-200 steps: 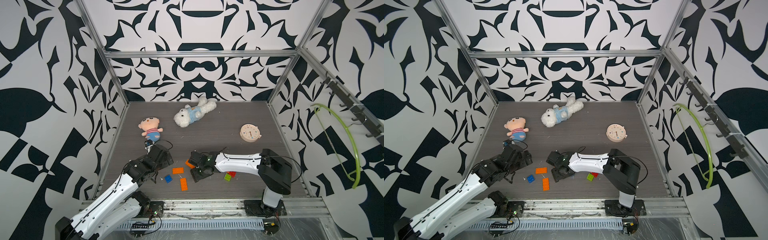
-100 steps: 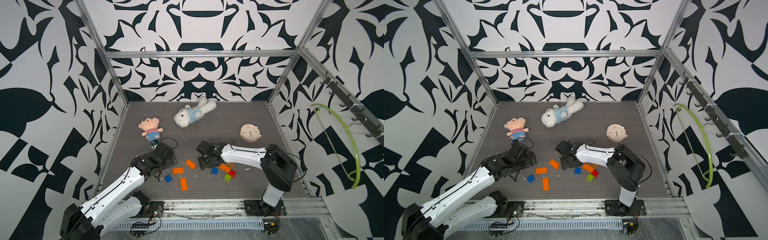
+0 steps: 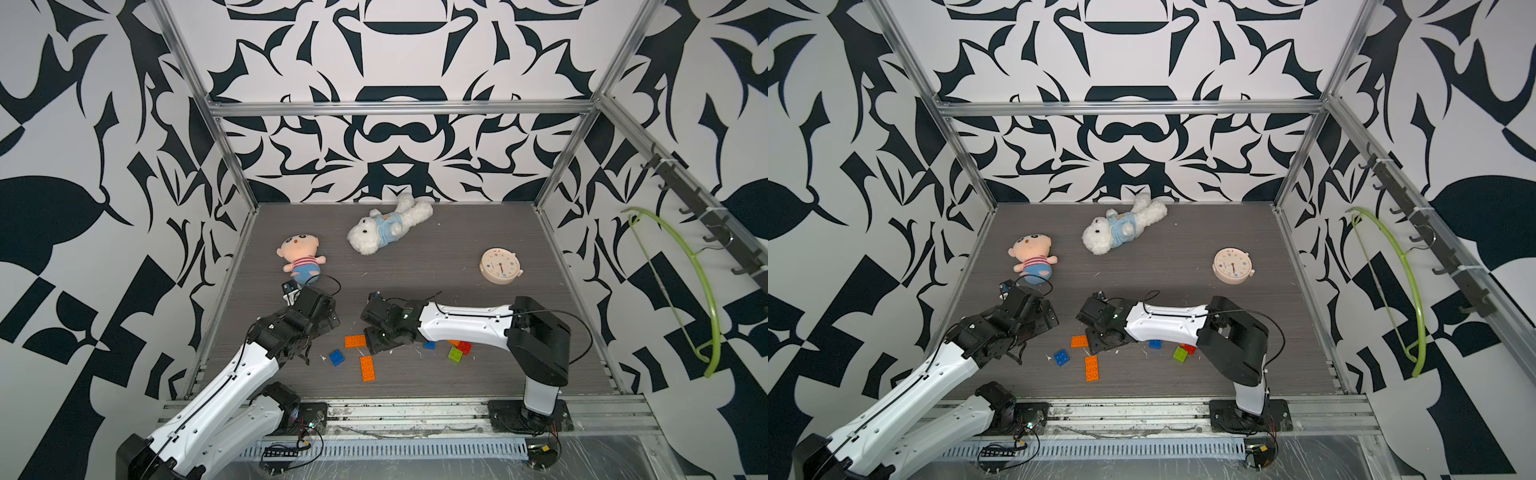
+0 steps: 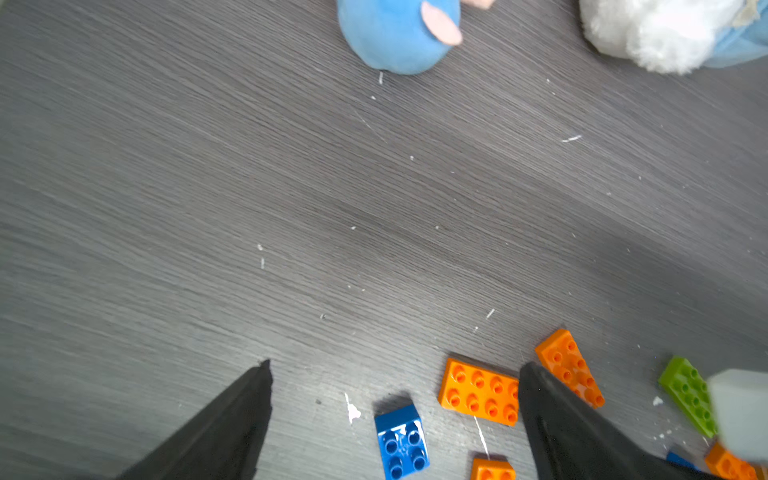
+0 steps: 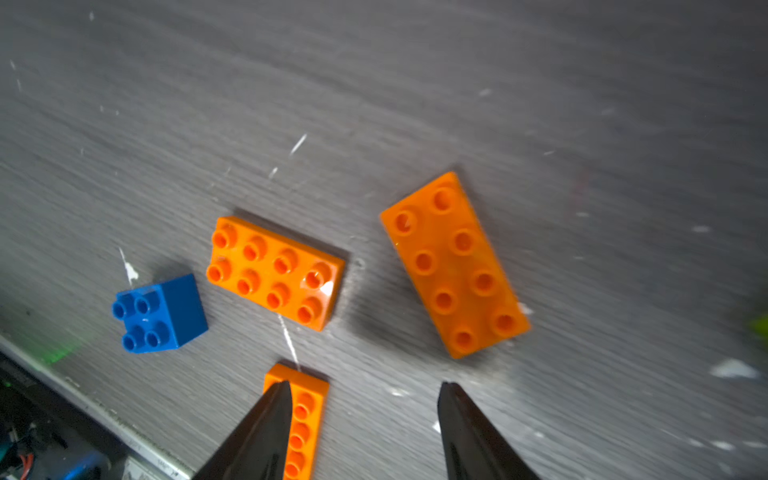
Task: Assemble the number 5 with lego
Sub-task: Move the lego brick at the center of the board.
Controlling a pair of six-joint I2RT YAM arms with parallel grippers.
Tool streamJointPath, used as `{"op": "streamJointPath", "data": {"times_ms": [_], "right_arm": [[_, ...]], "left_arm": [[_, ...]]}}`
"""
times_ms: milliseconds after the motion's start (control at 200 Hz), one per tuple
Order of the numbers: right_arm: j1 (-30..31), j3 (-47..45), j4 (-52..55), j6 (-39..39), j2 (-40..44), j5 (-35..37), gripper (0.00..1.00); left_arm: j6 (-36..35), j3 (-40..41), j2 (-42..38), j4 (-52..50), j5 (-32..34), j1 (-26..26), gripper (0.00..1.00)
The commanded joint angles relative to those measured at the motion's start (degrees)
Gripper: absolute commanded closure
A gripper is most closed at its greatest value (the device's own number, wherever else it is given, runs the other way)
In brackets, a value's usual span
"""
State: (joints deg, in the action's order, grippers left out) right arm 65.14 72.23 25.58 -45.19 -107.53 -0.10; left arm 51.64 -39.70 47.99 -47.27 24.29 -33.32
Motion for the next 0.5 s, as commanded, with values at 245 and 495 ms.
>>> {"op": "streamJointPath", "data": {"times_ms": [245, 495], "right_arm": [[-2.7, 2.5, 1.9, -1.4, -2.2, 2.6, 0.37], [-5.1, 3.6, 2.7, -0.4, -2.0, 4.5, 0.27]], "left_arm": [[0.0, 0.7, -1.3, -2.1, 1.4, 0.3, 0.01], [-0.7, 0.2, -0.2, -1.2, 1.1, 0.3, 0.01]]}}
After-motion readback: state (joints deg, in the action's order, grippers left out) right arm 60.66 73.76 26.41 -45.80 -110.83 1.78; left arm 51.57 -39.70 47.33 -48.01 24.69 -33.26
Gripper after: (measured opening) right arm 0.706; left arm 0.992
